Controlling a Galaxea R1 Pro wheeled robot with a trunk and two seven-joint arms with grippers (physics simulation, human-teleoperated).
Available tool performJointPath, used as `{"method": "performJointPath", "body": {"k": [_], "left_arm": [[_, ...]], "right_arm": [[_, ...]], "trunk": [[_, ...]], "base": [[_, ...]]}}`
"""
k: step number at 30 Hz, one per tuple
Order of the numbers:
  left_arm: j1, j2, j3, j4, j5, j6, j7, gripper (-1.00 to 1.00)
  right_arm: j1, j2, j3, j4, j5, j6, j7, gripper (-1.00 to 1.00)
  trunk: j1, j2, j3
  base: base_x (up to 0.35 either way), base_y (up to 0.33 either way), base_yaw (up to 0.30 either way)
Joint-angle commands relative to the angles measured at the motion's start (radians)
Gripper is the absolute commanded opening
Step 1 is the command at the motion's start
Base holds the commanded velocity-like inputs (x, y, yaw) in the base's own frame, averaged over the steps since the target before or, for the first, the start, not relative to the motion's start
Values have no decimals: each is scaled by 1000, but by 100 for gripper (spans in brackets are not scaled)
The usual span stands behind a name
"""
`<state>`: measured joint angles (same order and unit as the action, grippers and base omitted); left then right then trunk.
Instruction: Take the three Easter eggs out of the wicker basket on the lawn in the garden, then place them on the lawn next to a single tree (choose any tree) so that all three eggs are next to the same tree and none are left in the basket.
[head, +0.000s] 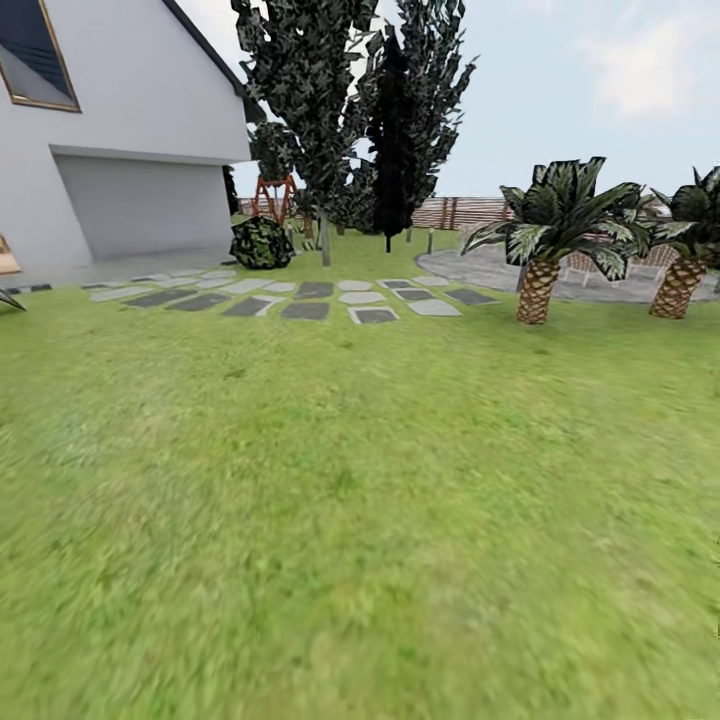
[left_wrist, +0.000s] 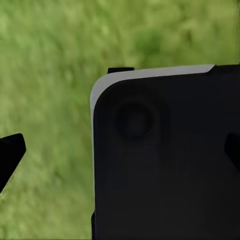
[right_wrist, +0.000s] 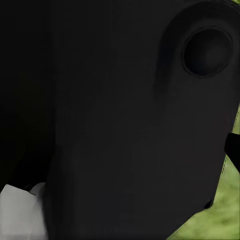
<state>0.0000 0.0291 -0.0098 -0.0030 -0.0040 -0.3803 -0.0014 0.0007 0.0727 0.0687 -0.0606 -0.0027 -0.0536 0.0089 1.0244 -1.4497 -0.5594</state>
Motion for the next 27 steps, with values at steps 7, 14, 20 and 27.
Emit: {"method": "performJointPath", "body": {"k": [7,14,20,27], "left_arm": [[0,0,-1,0,0,-5,0,100],[0,0,-1,0,1,-7,0,100],[0,0,-1,0,1,-8,0,100],[0,0,-1,0,1,-8,0,100]], "right_arm": [[0,-1,6,-1,-1,-2,0,100],[0,-1,6,-1,0,-2,0,100],[0,-1,6,-1,-1,-2,0,100],[-1,0,5,-1,-2,-2,-1,100]], "trunk": [[1,0,-1],[1,0,-1],[1,0,-1],[1,0,-1]], "base": [[305,148,-270],[293,161,-271],[275,176,-271],[267,190,-236]]}}
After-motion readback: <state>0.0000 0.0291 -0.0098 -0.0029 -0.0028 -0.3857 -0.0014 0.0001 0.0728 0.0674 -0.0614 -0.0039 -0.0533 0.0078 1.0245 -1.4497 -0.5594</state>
